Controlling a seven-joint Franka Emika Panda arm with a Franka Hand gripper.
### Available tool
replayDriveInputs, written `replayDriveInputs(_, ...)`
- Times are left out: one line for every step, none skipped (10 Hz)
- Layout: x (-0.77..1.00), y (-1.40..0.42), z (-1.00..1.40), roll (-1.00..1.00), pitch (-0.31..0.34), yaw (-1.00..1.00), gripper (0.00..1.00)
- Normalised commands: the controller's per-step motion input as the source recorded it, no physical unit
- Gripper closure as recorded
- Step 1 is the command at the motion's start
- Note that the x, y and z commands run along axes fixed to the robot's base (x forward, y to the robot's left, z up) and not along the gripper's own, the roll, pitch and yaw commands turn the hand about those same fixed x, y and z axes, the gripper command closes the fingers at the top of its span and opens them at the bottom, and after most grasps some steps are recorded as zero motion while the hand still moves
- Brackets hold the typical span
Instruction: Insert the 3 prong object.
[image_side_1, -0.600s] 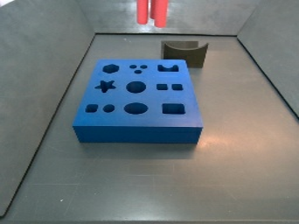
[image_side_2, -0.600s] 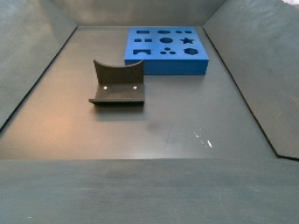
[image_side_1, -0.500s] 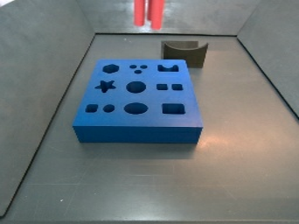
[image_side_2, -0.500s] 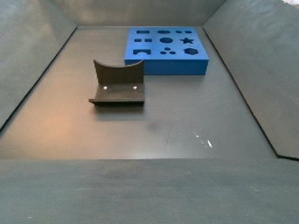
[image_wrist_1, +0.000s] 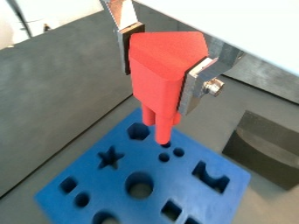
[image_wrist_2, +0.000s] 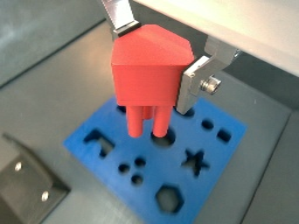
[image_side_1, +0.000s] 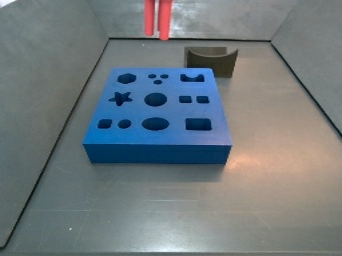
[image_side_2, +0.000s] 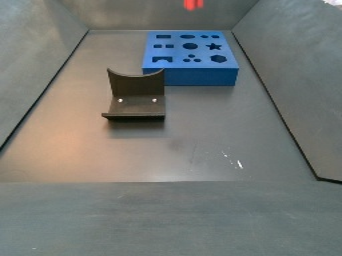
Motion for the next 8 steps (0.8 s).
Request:
replayDriveInputs(-0.21,0.81,-0.37,-0.18,-0.004,-0.03,1.00)
replayDriveInputs(-0.16,0.75,-0.42,-0.29,-0.011,-0.05,1.00)
replayDriveInputs(0.00,0.57,-0.31,-0.42,-0.120,-0.14,1.00)
replayDriveInputs(0.03,0.27,-0.18,-0.43,-0.206,-0.39,1.00)
replayDriveInputs(0.00,0.05,-0.32,-0.21,-0.217,-0.73,1.00)
replayDriveInputs(0.00,0.00,-0.26,0.04,-0.031,-1.00,1.00)
replayDriveInputs(-0.01,0.00,-0.24,0.14,0.000,-1.00,1.00)
replayDriveInputs(-0.05,-0.01,-0.20,0.14,0.006,-1.00,1.00)
